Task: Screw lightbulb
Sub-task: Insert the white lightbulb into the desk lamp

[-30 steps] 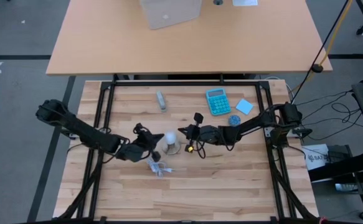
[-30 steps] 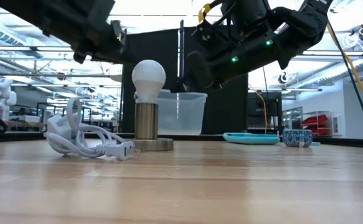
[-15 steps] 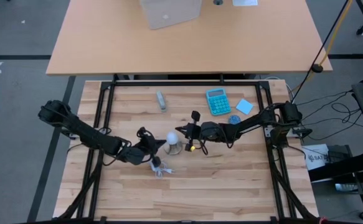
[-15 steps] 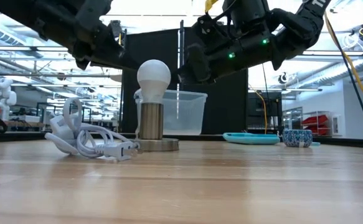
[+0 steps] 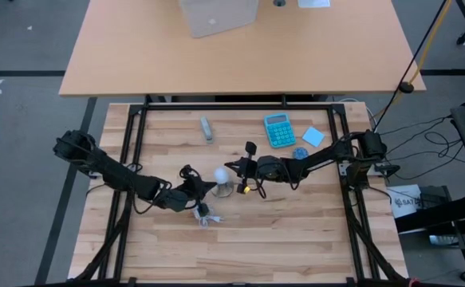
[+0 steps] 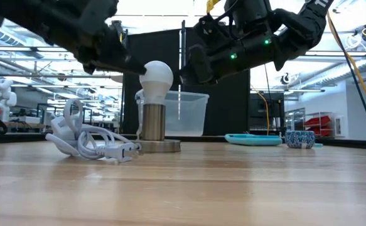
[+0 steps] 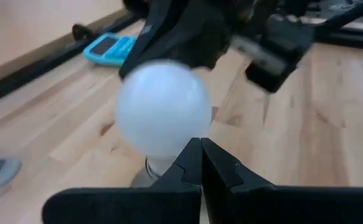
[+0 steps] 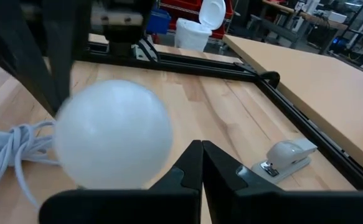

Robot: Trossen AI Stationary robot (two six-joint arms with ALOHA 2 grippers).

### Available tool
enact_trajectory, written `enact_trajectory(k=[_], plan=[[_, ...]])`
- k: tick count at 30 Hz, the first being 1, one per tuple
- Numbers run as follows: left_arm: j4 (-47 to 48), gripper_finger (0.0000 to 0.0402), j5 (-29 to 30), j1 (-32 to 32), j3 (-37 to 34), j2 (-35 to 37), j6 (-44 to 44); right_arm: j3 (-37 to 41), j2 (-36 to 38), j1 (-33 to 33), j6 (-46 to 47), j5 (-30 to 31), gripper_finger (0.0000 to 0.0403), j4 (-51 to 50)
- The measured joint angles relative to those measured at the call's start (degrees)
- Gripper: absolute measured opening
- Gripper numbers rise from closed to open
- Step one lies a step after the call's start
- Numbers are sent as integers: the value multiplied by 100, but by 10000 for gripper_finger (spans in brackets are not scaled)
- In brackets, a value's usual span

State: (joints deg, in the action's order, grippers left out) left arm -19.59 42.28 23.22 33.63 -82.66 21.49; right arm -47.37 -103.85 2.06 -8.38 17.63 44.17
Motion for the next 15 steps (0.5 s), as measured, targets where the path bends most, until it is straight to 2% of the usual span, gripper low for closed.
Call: enact_trajectory(k=[12, 15], plan=[[243, 0, 29, -330, -4, -255, 243, 0, 8, 295, 70, 226, 0, -41], [370, 0, 153, -402, -4, -255, 321, 0, 13, 378, 122, 461, 0, -116]])
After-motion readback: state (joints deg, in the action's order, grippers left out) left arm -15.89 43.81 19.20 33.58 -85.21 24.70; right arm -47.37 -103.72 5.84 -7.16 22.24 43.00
